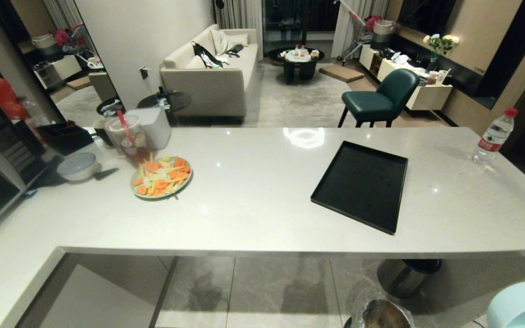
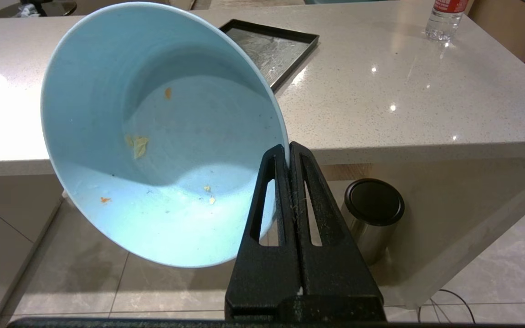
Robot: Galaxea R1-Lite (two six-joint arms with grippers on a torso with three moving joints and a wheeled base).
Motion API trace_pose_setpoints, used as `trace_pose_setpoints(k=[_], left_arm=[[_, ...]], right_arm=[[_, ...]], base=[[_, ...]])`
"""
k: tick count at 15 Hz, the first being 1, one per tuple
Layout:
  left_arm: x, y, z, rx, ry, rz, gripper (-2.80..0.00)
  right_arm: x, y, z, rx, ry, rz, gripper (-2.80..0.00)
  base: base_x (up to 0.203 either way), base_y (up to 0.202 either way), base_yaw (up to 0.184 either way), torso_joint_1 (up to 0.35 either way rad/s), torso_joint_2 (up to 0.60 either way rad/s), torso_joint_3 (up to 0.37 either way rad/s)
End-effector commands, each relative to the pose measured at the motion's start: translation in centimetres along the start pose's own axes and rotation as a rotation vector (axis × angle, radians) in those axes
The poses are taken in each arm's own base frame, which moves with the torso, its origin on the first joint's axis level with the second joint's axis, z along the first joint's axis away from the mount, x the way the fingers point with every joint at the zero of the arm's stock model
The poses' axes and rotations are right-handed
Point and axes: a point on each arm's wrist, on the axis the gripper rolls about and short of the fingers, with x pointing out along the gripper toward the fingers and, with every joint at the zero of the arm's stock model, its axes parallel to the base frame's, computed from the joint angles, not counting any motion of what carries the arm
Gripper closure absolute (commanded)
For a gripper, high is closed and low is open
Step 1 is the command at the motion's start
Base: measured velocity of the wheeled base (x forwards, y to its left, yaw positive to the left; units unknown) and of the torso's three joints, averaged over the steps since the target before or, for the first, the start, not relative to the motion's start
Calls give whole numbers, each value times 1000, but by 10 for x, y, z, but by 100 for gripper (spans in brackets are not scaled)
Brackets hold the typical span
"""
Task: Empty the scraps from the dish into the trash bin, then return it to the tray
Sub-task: Put the bowl back to the table
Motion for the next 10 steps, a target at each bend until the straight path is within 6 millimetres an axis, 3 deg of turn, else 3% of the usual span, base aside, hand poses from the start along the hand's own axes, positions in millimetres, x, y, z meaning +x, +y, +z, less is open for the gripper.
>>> trace_pose_setpoints(k=[1,4,6,10], left_arm=[[0,0,0,-1,0,0,0],[0,0,0,-1,0,0,0],[0,0,0,-1,0,1,0],[0,0,0,-1,0,1,0]], right_arm=[[1,0,1,1,3,2,0],[13,2,19,8,32,40,0],[29,4,43,13,73,79,0],[87,8,86,76,225,123,0]], base=[[0,0,0,0,0,0],[0,0,0,0,0,0],[0,0,0,0,0,0],[0,0,0,0,0,0]])
